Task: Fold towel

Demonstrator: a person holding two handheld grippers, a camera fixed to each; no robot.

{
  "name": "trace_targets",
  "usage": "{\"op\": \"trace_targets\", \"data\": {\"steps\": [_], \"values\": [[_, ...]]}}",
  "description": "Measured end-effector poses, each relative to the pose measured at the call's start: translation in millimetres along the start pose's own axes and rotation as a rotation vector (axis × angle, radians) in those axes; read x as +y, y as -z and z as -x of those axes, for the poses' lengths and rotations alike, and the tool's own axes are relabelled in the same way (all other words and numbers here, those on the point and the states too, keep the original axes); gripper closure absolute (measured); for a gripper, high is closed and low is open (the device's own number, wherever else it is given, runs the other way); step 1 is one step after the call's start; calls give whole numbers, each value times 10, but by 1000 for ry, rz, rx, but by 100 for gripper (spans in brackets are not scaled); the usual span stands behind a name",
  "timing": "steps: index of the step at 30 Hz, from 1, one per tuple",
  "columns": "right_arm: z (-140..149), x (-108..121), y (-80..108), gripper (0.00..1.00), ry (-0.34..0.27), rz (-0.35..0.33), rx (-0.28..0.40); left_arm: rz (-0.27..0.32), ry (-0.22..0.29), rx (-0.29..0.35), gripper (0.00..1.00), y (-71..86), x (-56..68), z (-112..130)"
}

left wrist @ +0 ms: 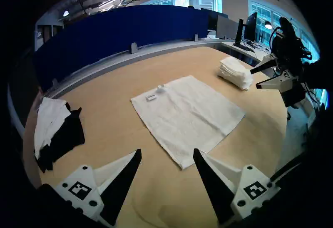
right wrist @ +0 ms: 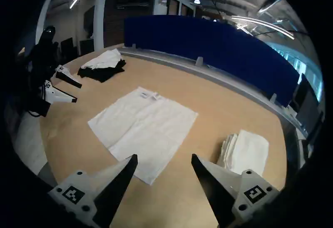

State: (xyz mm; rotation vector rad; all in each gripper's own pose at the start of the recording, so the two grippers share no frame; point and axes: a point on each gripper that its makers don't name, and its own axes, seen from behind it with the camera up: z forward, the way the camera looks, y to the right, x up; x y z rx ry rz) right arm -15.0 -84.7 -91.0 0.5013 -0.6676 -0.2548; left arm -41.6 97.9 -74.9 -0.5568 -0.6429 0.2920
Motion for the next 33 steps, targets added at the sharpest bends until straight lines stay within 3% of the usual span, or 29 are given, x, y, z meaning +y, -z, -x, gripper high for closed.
{"op": "trace_targets", "data": {"steps": [9, 15, 29, 33], "values": [[418, -88, -281, 0, -5, -29, -66, 27, -17, -74, 8, -375, 134, 382], [662, -148, -406, 0, 2, -41, -109, 41, -8, -124, 8, -546, 183, 598], [971, -221, -511, 2, 10, -56, -161, 72, -19, -167, 9, -632, 312, 783], [1016, -237, -533, 7, 3, -67, -172, 88, -18, -174, 15, -660, 367, 799]]}}
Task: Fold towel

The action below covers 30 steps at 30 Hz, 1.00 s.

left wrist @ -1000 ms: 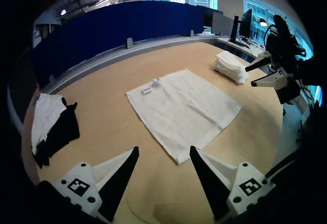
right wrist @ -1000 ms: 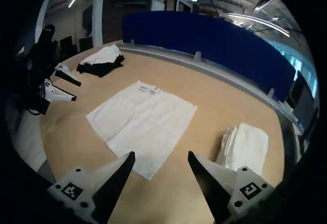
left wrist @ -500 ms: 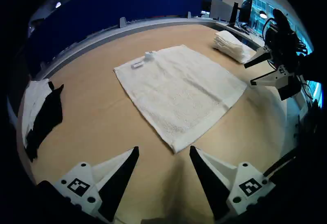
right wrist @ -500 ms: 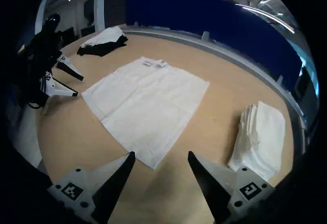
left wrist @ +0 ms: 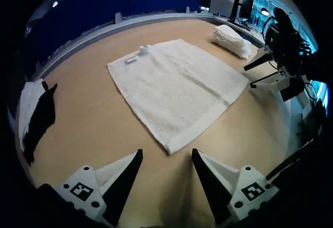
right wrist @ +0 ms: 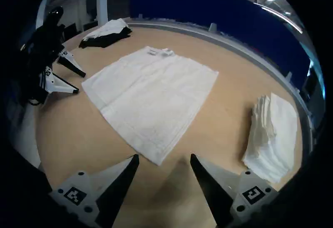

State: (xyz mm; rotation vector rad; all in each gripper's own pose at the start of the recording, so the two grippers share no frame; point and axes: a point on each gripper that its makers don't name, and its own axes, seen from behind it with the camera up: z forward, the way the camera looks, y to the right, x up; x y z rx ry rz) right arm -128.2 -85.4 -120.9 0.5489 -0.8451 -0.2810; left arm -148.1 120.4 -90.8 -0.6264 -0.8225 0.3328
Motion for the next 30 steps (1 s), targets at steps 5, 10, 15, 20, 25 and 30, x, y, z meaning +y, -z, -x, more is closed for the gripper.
{"op": "trace_targets", "data": {"steps": [5, 10, 15, 20, 25, 30], "values": [[39, -25, -30, 21, 0, -10, -6, -5, -10, -3, 24, -20, 6, -23], [43, -75, -41, 36, -5, -31, -7, -17, -12, -12, 32, -27, -18, -41], [35, -108, -44, 59, -6, -41, -10, -29, -5, -21, 43, -39, -47, -37], [24, -106, -43, 78, -13, -43, -15, -35, -14, -30, 51, -56, -42, -37], [20, -99, -39, 84, -19, -43, -15, -37, -28, -33, 81, -70, -15, -35], [14, -109, -38, 88, -27, -39, -11, -42, -38, -31, 91, -71, 25, -53]]}}
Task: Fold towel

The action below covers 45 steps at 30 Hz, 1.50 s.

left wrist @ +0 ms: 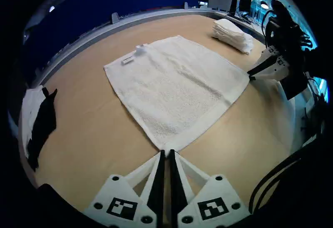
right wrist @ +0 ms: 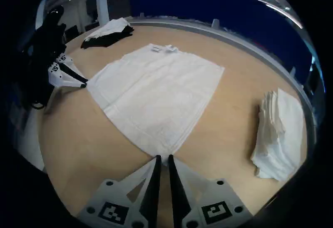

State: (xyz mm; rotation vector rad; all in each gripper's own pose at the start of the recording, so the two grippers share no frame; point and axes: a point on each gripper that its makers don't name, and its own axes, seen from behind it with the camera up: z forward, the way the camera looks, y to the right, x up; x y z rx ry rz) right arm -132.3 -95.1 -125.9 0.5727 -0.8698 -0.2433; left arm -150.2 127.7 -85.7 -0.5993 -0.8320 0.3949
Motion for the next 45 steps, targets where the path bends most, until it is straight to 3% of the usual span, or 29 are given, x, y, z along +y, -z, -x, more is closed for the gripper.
{"op": "trace_targets", "data": {"steps": [6, 22, 33, 45], "values": [[-4, 5, 21, 88, -13, -3, 2, 6, 31, 12, 98, 16, 40, -33], [-216, 61, 145, 88, -23, -4, 50, 15, 44, 46, 99, 131, 64, -184], [-458, 30, 358, 88, -2, -10, 93, -2, 101, 81, 99, 402, 13, -371], [-703, -75, 719, 88, 4, -28, 133, -19, 175, 114, 100, 832, 4, -515]]}}
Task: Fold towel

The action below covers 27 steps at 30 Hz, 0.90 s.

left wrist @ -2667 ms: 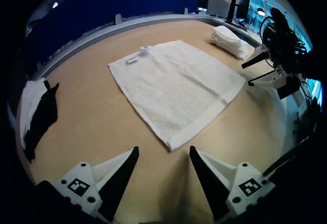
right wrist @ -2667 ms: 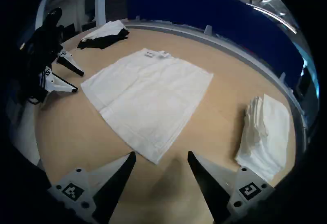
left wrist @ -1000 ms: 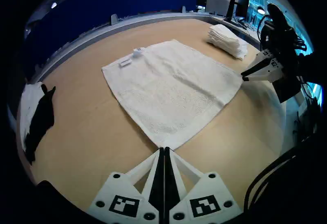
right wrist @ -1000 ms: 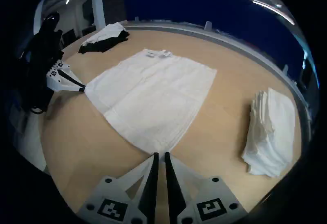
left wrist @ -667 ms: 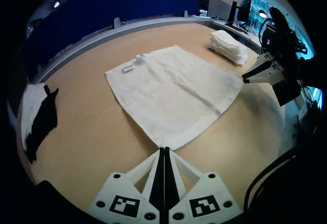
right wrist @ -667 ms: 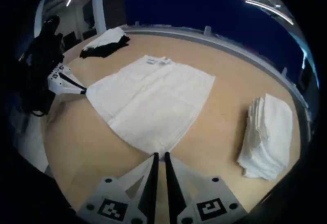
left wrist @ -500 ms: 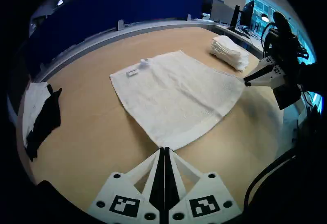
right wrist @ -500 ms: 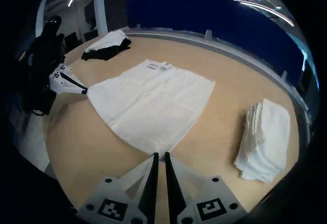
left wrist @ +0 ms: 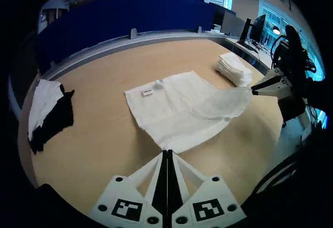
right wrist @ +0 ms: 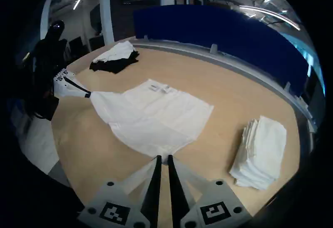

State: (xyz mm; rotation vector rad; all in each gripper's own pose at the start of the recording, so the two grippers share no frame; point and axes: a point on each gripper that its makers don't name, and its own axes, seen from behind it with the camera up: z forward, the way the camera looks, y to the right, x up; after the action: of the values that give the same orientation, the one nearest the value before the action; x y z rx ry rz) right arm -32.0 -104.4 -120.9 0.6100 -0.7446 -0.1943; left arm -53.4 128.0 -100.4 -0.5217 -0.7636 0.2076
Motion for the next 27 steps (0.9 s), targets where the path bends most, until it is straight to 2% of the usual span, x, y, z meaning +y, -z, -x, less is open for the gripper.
{"op": "trace_targets", "data": {"steps": [6, 12, 19, 27], "values": [[-69, -65, 163, 88, -6, -8, 9, 11, 34, 10, 100, 193, 95, -61], [-104, -87, 267, 88, -18, -9, 16, 16, 46, 13, 99, 320, 158, -92], [-137, -46, 238, 89, -19, -8, 16, 13, 53, 13, 100, 297, 129, -112], [-258, 87, 137, 88, -10, 1, 18, 6, 76, 13, 99, 201, 18, -192]]}}
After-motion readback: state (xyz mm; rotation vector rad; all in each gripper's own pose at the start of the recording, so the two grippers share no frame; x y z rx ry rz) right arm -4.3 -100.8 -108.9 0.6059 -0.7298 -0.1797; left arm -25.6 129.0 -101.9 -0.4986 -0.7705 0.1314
